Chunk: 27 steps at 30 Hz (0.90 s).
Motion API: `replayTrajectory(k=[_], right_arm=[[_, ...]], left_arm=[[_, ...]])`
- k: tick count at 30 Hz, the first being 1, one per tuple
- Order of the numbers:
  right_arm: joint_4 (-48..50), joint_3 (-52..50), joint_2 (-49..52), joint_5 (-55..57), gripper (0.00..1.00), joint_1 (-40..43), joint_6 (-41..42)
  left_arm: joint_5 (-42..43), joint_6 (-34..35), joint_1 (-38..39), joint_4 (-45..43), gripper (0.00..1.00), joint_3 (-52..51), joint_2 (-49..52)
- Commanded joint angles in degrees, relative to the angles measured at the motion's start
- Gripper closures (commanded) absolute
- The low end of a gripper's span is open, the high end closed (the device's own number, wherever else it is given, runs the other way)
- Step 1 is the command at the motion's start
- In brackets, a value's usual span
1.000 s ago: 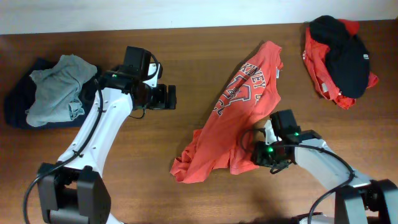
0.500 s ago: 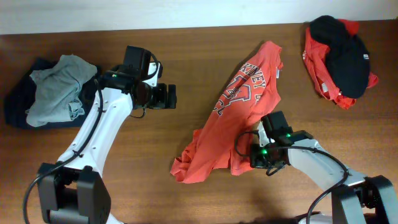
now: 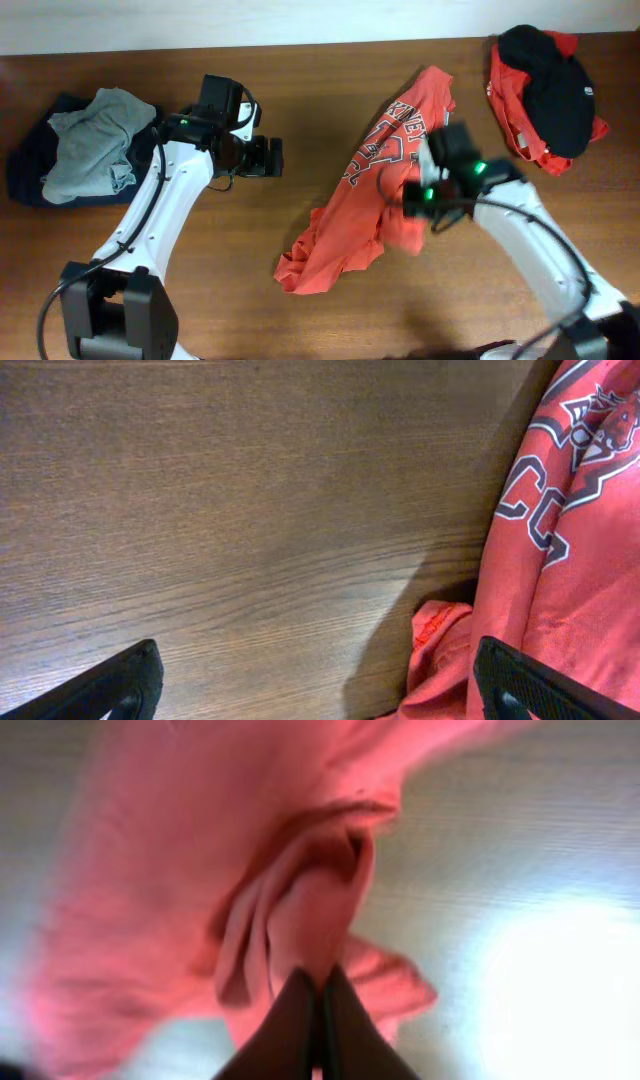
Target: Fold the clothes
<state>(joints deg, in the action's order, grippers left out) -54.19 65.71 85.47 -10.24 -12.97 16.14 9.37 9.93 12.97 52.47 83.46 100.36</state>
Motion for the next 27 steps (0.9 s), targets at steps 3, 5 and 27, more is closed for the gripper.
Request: replayTrajectory(k=[3, 5, 27], right_arm=[[-6.78, 22.82, -1.11, 11.47, 0.96, -0.31, -2.38], [-8.74, 29.51, -1.11, 13.79, 0.96, 0.35, -2.32], [-10.58, 40.00, 0.39, 13.00, 0.96, 14.93, -1.75]], left_arm=[[-0.20, 0.11, 0.07, 0.02, 0.01, -0.17, 0.37], [-0.22, 0.09, 0.04, 0.02, 0.01, -0.17, 0.37], [16.81, -20.20, 2.69, 9.90, 0.02, -0.15, -0.70]])
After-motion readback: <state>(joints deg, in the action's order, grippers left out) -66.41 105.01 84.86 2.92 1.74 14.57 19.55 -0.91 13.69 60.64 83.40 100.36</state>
